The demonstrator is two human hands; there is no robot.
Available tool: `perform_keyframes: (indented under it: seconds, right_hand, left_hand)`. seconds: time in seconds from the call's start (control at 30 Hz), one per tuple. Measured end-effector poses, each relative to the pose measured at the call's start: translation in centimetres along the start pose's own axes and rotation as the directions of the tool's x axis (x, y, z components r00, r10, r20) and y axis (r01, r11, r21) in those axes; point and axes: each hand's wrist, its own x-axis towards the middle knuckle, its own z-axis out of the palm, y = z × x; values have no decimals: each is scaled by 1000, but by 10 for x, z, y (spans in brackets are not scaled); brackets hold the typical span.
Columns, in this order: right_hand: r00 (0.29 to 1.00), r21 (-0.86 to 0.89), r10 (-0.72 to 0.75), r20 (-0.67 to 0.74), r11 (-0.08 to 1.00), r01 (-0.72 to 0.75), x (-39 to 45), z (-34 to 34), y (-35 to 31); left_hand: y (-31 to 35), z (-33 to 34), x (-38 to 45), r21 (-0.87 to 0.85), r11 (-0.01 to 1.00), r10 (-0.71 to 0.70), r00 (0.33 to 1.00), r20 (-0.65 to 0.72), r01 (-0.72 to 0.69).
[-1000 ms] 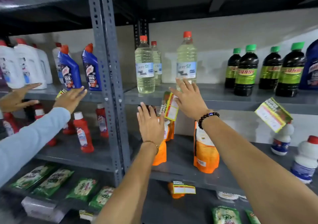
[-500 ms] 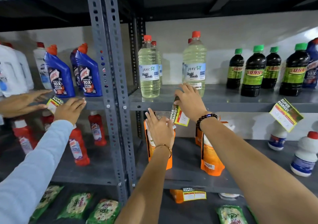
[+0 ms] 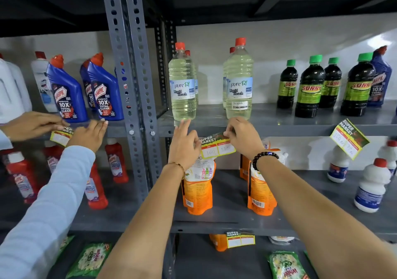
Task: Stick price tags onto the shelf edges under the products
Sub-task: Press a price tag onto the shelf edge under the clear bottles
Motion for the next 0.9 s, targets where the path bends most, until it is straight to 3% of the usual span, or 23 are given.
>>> perform_keyframes:
  seconds: [0.1, 0.4, 0.9]
  right_hand:
    - [999, 19, 40, -17, 999, -40, -4, 8, 2]
    - [985, 74, 140, -99, 988, -133, 2, 13, -3]
    - [971, -18, 223, -90, 974, -226, 10, 14, -10]
  left_hand:
    - [-6, -5, 13, 13, 1000, 9, 997, 79, -11]
    - [-3, -12, 28, 37, 998, -44, 999, 11, 43]
    - [5, -14, 36, 148, 987, -67, 998, 5, 66]
